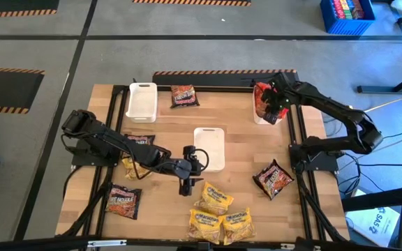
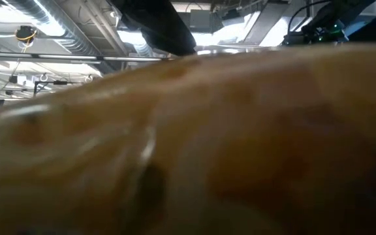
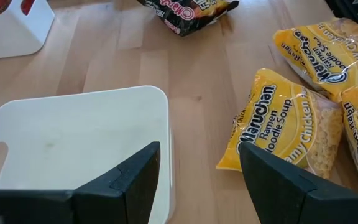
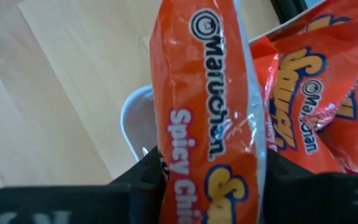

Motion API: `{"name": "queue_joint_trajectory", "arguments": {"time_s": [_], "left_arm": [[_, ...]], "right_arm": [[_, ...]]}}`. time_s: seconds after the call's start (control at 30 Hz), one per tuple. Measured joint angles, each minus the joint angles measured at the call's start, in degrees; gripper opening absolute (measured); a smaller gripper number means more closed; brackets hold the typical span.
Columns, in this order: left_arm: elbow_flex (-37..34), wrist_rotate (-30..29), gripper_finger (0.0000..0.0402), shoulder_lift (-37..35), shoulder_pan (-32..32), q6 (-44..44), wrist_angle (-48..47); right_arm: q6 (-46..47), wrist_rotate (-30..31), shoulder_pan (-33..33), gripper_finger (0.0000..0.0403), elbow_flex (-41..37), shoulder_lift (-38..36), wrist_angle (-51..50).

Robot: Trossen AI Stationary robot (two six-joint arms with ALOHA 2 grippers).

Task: Sort Maruchan noodles
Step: Put the orange noodle pack into the white right bin

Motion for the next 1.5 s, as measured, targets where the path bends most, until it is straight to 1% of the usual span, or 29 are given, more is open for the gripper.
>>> {"name": "queue_joint_trajectory", "arguments": {"time_s": [0.17, 0.3, 0.5, 0.63, 0.83, 1.03, 1.1, 1.23, 1.37, 1.5], "left_arm": [[0.00, -0.06, 0.0216, 0.02, 0.02, 0.04, 0.00], [0.00, -0.29, 0.0216, 0.02, 0.02, 0.04, 0.14], [0.00, -0.28, 0.0216, 0.02, 0.12, 0.06, 0.55], [0.00, -0.28, 0.0216, 0.02, 0.13, 0.59, 0.63], [0.00, -0.25, 0.0216, 0.02, 0.13, 1.07, 0.87], [0.00, -0.23, 0.0216, 0.02, 0.13, 1.07, 0.87], [0.00, -0.23, 0.0216, 0.02, 0.13, 1.07, 0.87], [0.00, -0.19, 0.0216, 0.04, 0.13, 1.07, 0.87], [0.00, -0.17, 0.0216, 0.04, 0.26, 1.07, 0.87], [0.00, -0.19, 0.0216, 0.04, 0.26, 1.07, 0.86]], "right_arm": [[-2.25, -0.12, -0.03, 0.0121, -1.23, 0.04, 1.65], [-2.70, 1.35, 0.22, 0.0122, -1.70, 0.07, 2.70], [-4.39, 1.04, 0.13, 0.0123, -1.78, 0.15, 3.94], [-4.40, 0.11, 0.02, 0.0123, -2.62, 0.09, 4.62], [-5.01, 0.42, 0.07, 0.0124, -5.87, -0.15, 6.45], [-4.82, 0.25, 0.05, 0.0124, -6.17, -0.07, 6.59], [-4.64, 1.02, 0.09, 0.0124, -5.94, -0.03, 6.11], [-2.63, 2.46, 0.04, 0.0124, -3.63, 0.08, 1.96], [-1.16, 2.44, 0.02, 0.0124, -1.38, -0.11, -0.05], [-2.06, 2.39, 0.02, 0.0124, -1.67, 0.49, -0.73]]}}
